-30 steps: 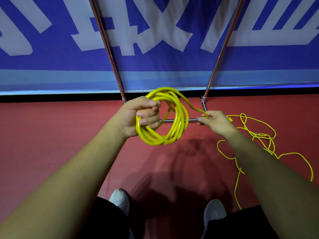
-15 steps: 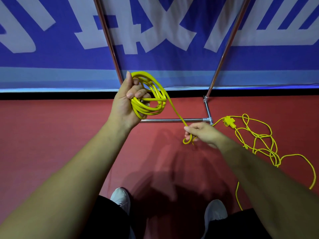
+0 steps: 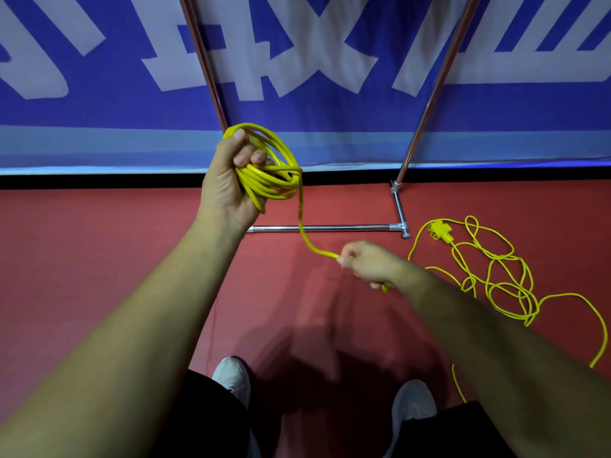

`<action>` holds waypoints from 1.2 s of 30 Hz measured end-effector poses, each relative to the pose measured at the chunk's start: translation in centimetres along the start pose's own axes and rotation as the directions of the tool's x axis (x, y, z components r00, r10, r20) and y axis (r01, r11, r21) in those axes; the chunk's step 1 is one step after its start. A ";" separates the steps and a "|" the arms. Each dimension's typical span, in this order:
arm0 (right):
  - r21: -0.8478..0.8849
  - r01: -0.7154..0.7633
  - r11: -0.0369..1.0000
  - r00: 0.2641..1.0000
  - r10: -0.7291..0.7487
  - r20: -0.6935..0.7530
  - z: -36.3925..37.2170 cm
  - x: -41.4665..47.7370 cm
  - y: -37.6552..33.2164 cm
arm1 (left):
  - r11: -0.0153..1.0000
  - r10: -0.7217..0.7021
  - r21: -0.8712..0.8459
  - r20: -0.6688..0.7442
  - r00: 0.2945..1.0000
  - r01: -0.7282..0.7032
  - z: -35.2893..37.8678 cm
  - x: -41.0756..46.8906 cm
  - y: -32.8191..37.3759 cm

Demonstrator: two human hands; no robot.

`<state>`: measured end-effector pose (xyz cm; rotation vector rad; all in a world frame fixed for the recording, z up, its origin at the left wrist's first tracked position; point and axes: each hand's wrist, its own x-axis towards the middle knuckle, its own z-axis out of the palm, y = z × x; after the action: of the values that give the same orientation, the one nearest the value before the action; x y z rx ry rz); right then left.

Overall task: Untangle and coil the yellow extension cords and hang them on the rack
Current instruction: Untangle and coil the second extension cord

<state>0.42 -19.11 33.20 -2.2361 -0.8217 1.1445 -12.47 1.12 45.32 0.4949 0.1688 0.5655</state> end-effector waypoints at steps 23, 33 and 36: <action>0.006 0.529 0.849 0.844 -0.525 -0.106 -6.3 -7.2 -8.5 | 0.273 -0.570 0.927 -0.059 0.819 0.256 -1.8 -1.4 -3.6; 0.032 0.411 0.911 0.815 -0.351 -0.462 -7.2 -5.6 -6.8 | 0.243 -0.707 0.935 -0.011 0.707 0.258 -0.2 -1.8 -3.4; 0.076 0.465 0.882 0.797 -0.380 -0.470 -7.7 -5.2 -6.2 | 0.397 -0.702 0.819 -0.021 0.712 0.416 -0.1 -1.6 -3.0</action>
<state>2.67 -19.60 44.08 -1.9042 -0.9113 0.4484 -12.44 -1.85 43.77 1.3363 0.2489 -0.3607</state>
